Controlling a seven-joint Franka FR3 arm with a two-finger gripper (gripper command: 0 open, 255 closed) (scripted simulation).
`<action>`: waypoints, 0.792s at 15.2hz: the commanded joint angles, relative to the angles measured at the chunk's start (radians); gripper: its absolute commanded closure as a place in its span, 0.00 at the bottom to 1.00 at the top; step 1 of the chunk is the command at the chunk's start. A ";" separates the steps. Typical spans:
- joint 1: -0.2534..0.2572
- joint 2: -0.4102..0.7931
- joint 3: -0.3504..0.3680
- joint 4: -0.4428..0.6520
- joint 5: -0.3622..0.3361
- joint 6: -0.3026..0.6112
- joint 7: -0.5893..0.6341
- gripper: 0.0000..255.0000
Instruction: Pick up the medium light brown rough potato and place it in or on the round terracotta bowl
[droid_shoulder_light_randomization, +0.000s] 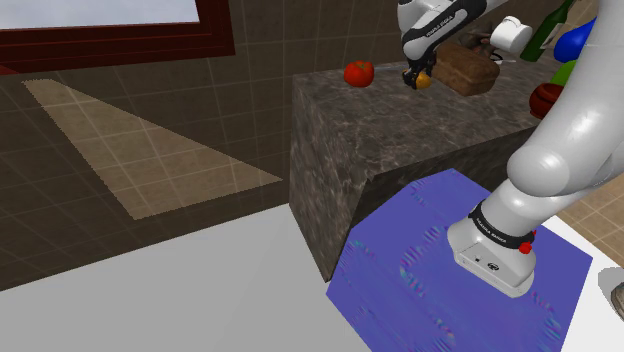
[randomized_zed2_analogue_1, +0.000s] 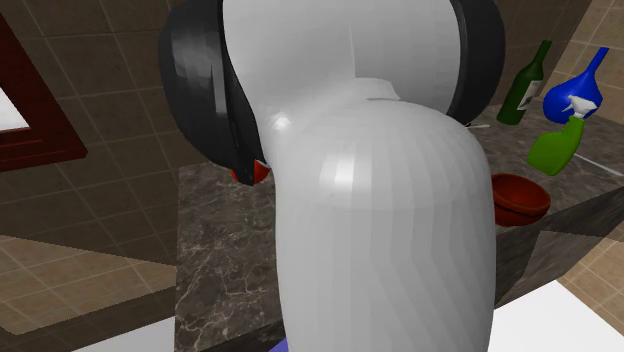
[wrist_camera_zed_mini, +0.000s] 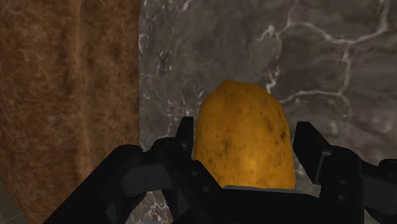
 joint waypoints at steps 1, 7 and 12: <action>0.000 0.001 0.000 0.000 0.000 0.001 0.000 1.00; 0.000 -0.008 0.001 0.002 0.004 -0.008 -0.007 1.00; 0.001 -0.047 0.005 0.016 0.021 -0.053 -0.042 1.00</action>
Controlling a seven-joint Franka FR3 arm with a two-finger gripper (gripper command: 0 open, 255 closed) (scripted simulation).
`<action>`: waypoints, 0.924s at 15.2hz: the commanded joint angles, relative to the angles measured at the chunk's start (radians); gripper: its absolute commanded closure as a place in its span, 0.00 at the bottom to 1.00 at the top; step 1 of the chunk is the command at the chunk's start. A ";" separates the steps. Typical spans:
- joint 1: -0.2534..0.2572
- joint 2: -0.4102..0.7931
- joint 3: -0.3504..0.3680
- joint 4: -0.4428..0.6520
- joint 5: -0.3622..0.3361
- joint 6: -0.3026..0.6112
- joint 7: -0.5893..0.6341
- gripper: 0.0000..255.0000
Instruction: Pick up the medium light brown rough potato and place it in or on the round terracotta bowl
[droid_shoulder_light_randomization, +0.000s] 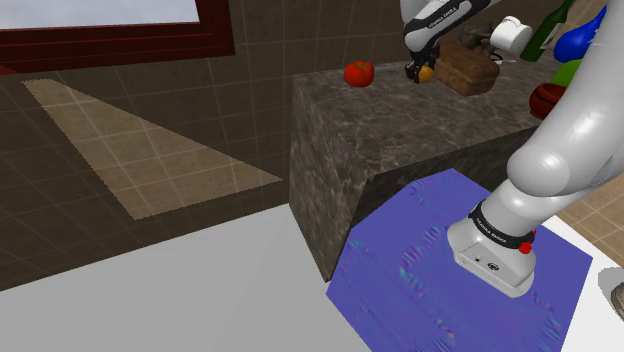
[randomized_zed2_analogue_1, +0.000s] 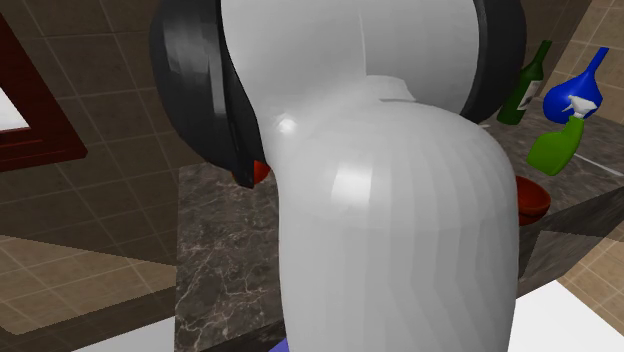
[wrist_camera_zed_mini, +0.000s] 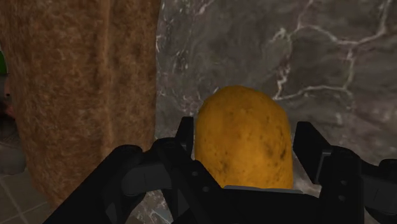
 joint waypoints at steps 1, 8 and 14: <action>0.001 -0.016 0.002 0.005 0.007 -0.019 -0.013 1.00; 0.004 -0.063 0.007 0.035 0.030 -0.085 -0.061 1.00; 0.006 -0.097 0.011 0.069 0.047 -0.144 -0.100 1.00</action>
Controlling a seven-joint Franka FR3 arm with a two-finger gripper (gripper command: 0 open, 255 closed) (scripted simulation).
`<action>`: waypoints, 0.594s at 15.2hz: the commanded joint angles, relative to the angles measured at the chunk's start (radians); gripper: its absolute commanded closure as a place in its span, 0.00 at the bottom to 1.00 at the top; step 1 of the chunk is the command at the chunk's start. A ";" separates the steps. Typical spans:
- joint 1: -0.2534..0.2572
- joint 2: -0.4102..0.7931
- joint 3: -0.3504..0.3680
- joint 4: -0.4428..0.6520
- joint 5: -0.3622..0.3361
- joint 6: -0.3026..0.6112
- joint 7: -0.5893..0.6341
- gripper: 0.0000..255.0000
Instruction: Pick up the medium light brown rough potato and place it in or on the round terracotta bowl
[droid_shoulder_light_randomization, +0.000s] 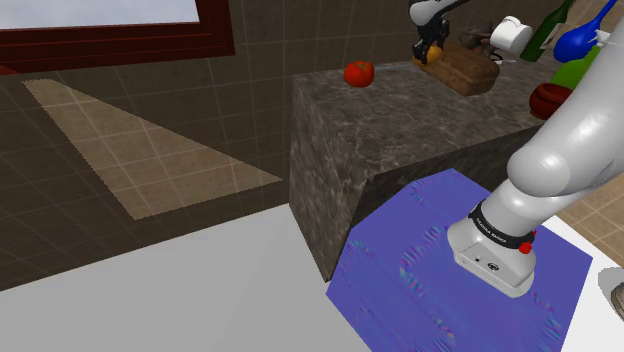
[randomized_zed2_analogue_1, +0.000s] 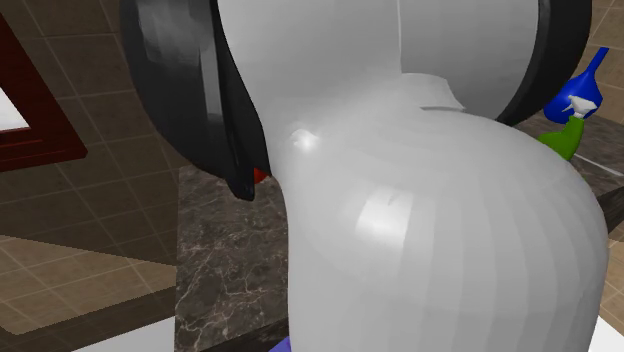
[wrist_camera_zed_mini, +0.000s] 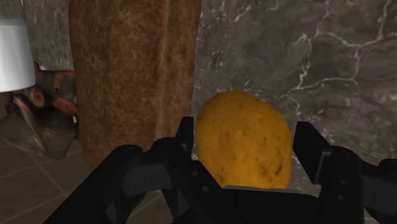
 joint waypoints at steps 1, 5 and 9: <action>0.002 -0.013 0.002 0.010 0.006 -0.022 -0.012 1.00; 0.004 -0.032 0.004 0.038 0.016 -0.062 -0.038 1.00; 0.006 -0.047 0.006 0.070 0.026 -0.102 -0.064 1.00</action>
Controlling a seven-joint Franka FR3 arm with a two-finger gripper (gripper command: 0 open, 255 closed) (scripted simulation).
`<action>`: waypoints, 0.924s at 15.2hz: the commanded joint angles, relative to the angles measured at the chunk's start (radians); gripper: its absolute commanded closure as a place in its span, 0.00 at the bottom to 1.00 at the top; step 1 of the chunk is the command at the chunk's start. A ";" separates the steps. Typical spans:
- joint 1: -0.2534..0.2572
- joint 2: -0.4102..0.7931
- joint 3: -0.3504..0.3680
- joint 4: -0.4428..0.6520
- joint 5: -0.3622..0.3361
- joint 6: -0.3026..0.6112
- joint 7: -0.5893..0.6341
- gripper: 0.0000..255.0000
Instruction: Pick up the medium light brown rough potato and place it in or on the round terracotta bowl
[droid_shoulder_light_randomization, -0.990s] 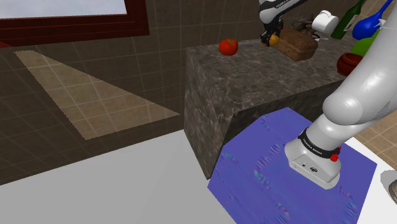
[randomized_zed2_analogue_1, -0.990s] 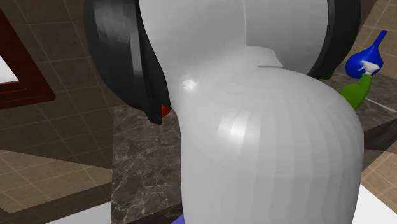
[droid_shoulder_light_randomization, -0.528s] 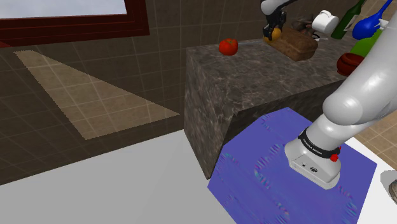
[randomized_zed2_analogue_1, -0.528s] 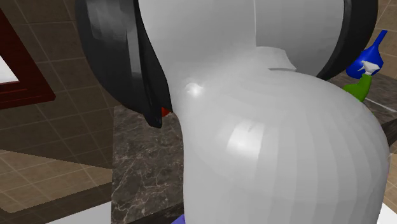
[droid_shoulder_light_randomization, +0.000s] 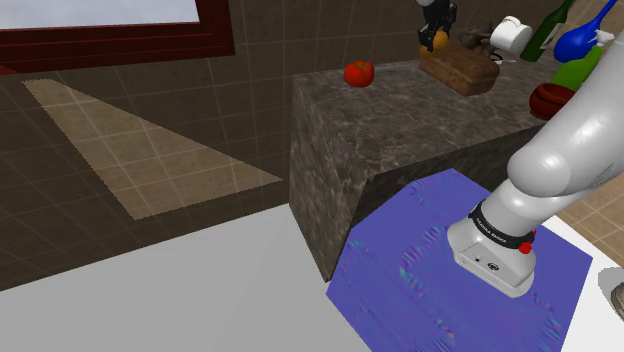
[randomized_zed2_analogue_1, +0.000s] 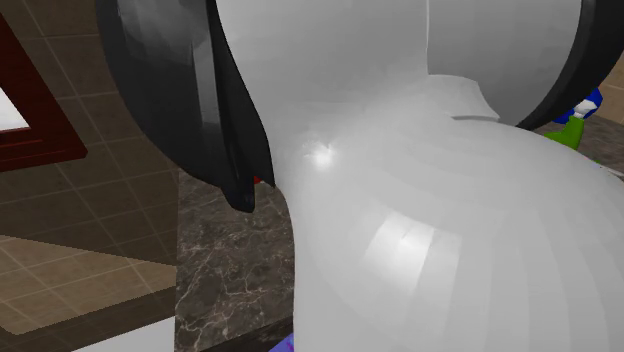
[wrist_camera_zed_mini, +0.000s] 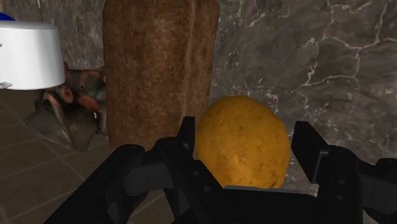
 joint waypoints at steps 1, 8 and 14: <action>0.001 -0.004 0.001 0.019 0.005 -0.020 -0.013 1.00; -0.041 -0.095 -0.035 -0.070 -0.011 0.019 -0.074 1.00; -0.107 -0.197 -0.101 -0.199 -0.045 0.110 -0.156 1.00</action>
